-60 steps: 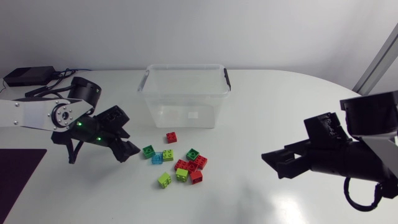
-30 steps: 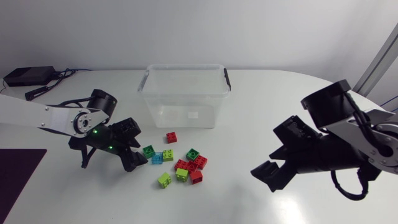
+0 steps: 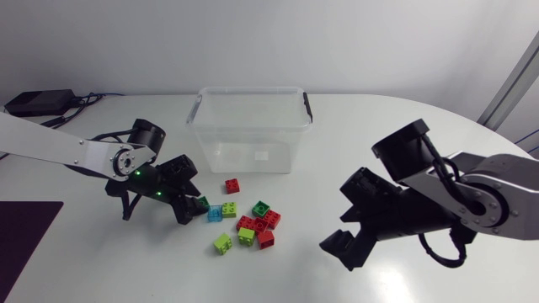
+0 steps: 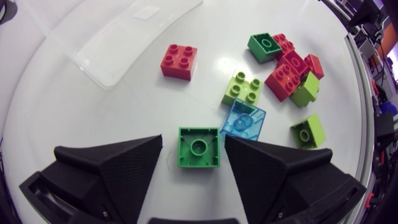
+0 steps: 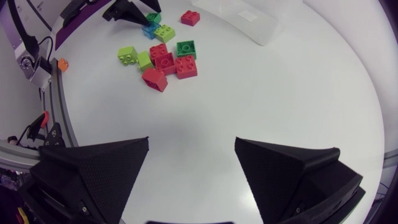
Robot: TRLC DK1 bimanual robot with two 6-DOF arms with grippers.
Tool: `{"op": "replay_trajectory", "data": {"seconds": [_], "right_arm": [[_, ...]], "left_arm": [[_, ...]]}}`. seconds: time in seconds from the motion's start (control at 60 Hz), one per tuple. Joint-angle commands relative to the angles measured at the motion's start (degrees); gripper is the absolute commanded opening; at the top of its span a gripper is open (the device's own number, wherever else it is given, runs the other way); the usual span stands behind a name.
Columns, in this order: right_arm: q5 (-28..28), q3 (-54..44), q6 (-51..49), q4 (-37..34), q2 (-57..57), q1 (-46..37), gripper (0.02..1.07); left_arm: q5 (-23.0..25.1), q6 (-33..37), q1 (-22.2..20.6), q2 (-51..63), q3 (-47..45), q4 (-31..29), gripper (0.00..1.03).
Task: Place the duplo bricks in the container
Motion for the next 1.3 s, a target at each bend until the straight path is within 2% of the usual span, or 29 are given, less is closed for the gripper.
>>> {"op": "replay_trajectory", "data": {"seconds": [0.0,0.083,0.117,0.25,0.567,0.7,0.9,1.05,1.133,1.283], "right_arm": [[0.16,0.00,-0.99,1.38,2.38,1.24,1.02],[0.86,0.62,-0.73,2.25,3.87,2.29,1.02],[0.95,0.97,-0.73,2.34,4.40,2.73,1.02],[1.48,2.46,-0.64,2.43,5.98,3.70,1.02],[2.09,2.81,-0.20,2.96,8.00,5.28,1.02],[2.09,2.90,-0.11,3.13,8.44,5.63,1.02],[2.09,2.90,-0.11,3.40,9.32,6.07,1.02],[2.09,2.99,0.07,3.92,10.29,7.13,1.02],[2.18,2.99,0.86,5.33,10.73,8.01,1.02],[6.22,2.99,1.56,7.35,10.81,11.52,1.02]], "left_arm": [[1.56,1.64,-0.48,1.20,1.83,0.66,0.61],[2.35,1.90,-0.57,1.82,2.01,0.66,0.56],[2.53,2.08,-0.57,1.99,2.09,0.66,0.51],[2.62,3.66,-1.18,3.49,1.65,0.57,0.47],[2.53,5.59,-0.83,2.61,1.83,-1.80,0.25],[2.53,6.21,-0.04,0.32,2.36,-3.03,0.25],[2.70,6.03,1.10,-8.38,5.43,-9.97,0.25],[4.20,4.63,2.24,-15.32,14.22,-19.03,0.25],[4.90,2.52,2.24,-16.20,19.58,-20.78,0.26],[5.69,-2.05,2.24,-14.35,27.32,-19.99,0.26]]}}
